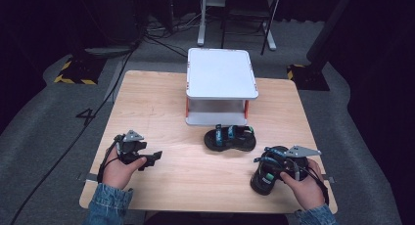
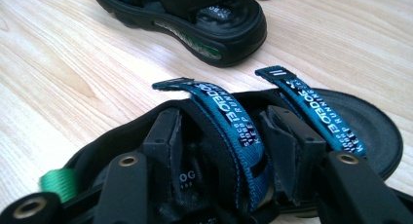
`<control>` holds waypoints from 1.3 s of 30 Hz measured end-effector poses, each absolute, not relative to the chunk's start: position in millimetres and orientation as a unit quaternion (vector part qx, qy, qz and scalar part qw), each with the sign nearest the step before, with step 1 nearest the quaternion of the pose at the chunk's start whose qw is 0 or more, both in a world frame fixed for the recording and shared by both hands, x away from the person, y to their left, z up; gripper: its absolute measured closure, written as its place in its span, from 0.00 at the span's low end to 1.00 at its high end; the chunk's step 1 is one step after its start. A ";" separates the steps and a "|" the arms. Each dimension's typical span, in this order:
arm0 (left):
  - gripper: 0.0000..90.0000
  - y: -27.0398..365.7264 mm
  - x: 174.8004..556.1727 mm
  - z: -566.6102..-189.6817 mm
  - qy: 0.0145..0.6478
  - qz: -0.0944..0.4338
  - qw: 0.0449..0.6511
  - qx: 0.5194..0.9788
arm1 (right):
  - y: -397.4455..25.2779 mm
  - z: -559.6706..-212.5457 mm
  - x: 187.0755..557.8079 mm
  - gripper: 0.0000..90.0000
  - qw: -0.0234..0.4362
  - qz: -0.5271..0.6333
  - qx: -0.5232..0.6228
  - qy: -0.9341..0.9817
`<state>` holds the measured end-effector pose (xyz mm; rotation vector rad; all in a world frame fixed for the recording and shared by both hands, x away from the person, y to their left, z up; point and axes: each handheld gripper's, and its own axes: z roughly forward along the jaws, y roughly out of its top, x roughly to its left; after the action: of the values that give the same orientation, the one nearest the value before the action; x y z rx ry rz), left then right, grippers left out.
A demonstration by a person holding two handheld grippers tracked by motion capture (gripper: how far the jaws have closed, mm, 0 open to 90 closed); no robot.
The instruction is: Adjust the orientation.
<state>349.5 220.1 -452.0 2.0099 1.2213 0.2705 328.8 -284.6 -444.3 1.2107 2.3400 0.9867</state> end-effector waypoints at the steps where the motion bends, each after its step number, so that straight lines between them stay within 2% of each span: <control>1: 0.30 219.5 349.2 -452.1 0.479 0.106 0.377 0.786 | -284.2 -444.1 328.8 0.53 0.160 0.346 0.424 0.821; 5: 0.30 217.9 348.2 -453.3 0.477 0.103 0.376 0.787 | -282.6 -446.0 330.6 0.54 0.153 0.340 0.427 0.824; 8: 0.30 217.3 347.0 -454.4 0.476 0.102 0.374 0.789 | -282.6 -447.0 332.8 0.68 0.161 0.336 0.426 0.824; 11: 0.30 218.0 345.3 -454.5 0.477 0.102 0.373 0.789 | -283.3 -443.7 333.0 0.77 0.166 0.328 0.413 0.833; 16: 0.30 222.3 342.8 -454.0 0.483 0.103 0.375 0.784 | -278.5 -433.0 330.6 0.78 0.165 0.340 0.394 0.837; 26: 0.30 231.4 337.6 -454.2 0.492 0.105 0.379 0.777 | -244.9 -390.0 325.8 0.77 0.168 0.395 0.314 0.847; 32: 0.30 239.7 334.1 -452.4 0.498 0.109 0.383 0.770 | -195.9 -362.6 342.8 0.78 0.172 0.408 0.239 0.864; 39: 0.30 247.9 334.7 -451.7 0.507 0.111 0.392 0.760 | -157.9 -355.8 378.4 0.78 0.158 0.421 0.208 0.869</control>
<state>334.7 247.9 -451.7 1.9300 1.2866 0.2809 378.4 -157.9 -355.8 0.5958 2.4853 1.2041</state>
